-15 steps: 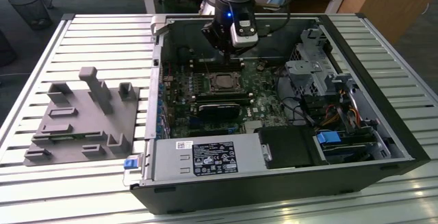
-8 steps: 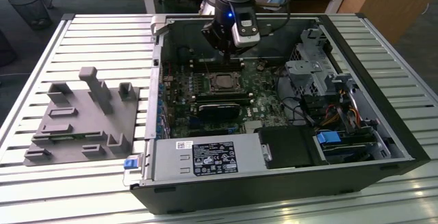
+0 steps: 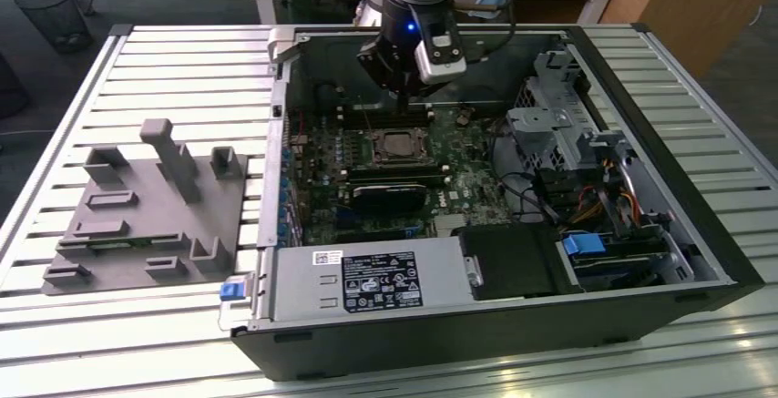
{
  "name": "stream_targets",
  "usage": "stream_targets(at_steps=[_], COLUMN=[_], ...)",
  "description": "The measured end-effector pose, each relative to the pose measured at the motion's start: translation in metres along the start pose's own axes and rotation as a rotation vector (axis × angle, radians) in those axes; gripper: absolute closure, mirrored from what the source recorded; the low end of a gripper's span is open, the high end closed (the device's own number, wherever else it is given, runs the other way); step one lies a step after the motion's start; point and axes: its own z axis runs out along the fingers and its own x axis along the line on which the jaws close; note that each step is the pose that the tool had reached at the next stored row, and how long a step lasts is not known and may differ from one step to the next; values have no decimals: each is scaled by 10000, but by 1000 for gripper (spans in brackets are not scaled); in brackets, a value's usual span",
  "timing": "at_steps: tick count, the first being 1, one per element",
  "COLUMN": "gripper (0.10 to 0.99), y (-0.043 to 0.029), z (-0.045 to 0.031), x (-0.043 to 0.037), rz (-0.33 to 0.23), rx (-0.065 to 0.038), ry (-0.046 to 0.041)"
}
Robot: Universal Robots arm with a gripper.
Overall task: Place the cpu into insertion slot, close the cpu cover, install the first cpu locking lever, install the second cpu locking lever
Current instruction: 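Install the first cpu locking lever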
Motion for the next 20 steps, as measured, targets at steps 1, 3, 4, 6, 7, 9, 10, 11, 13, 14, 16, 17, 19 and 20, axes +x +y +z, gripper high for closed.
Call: stream_targets(at_steps=[1,3,4,6,7,9,10,11,13,14,16,17,19,20], gripper=[980,980,980,980,980,980,980,980,980,980,980,980,980,980], y=[0,0,0,0,0,0,0,0,0,0,0,0,0,0], z=[0,0,0,0,0,0,0,0,0,0,0,0,0,0], x=[0,0,0,0,0,0,0,0,0,0,0,0,0,0], rz=[-100,-285,-376,-550,-633,-813,-928,-1051,-1297,-1412,-1619,-1724,-1938,-2044], rx=[3,7,9,13,15,19,22,25,31,33,38,42,46,49], ry=[3,10,13,18,22,27,32,36,44,48,55,58,65,69])
